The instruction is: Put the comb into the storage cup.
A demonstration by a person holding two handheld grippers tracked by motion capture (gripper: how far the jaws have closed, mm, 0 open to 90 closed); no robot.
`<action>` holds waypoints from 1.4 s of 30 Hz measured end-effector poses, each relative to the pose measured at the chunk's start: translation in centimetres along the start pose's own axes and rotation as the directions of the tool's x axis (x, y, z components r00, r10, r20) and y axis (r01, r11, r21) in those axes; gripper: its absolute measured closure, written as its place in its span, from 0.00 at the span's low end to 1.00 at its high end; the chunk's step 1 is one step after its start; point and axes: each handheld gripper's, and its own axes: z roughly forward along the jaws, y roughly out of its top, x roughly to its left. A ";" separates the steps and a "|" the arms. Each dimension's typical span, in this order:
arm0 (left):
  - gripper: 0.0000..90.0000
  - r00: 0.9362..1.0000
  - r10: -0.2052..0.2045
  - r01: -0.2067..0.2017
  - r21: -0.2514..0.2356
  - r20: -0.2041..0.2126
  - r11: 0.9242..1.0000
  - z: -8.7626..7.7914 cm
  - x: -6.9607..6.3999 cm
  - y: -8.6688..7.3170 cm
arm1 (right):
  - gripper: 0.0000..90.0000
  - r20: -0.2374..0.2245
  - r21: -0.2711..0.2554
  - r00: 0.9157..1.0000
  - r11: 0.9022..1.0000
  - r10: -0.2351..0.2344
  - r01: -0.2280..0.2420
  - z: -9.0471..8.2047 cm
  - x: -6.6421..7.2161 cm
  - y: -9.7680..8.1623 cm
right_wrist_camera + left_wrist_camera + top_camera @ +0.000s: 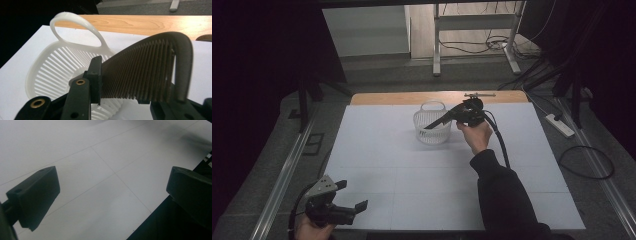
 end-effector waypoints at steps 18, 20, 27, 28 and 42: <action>0.00 1.000 0.002 -0.002 0.001 0.000 1.000 0.0 0.0 0.0 | 0.50 0.006 0.006 0.999 0.999 -0.034 0.034 -0.2 -0.1 -0.1; 0.00 1.000 0.002 -0.002 0.001 0.000 1.000 0.0 0.0 0.0 | 0.47 0.009 0.011 0.999 0.999 -0.044 0.044 -0.3 0.0 -0.1; 0.00 1.000 0.003 -0.003 0.000 0.001 1.000 0.0 0.0 0.0 | 0.34 0.012 0.023 0.997 0.997 -0.075 0.074 -0.7 0.2 -0.3; 0.00 1.000 0.003 -0.003 0.000 0.001 1.000 0.0 0.0 0.0 | 0.32 0.010 0.031 0.997 0.996 -0.078 0.078 -0.7 0.2 -0.3; 0.00 1.000 0.002 -0.002 0.000 0.002 1.000 0.0 0.0 0.0 | 0.20 -0.004 0.075 0.994 0.991 -0.114 0.114 -1.3 0.4 -0.9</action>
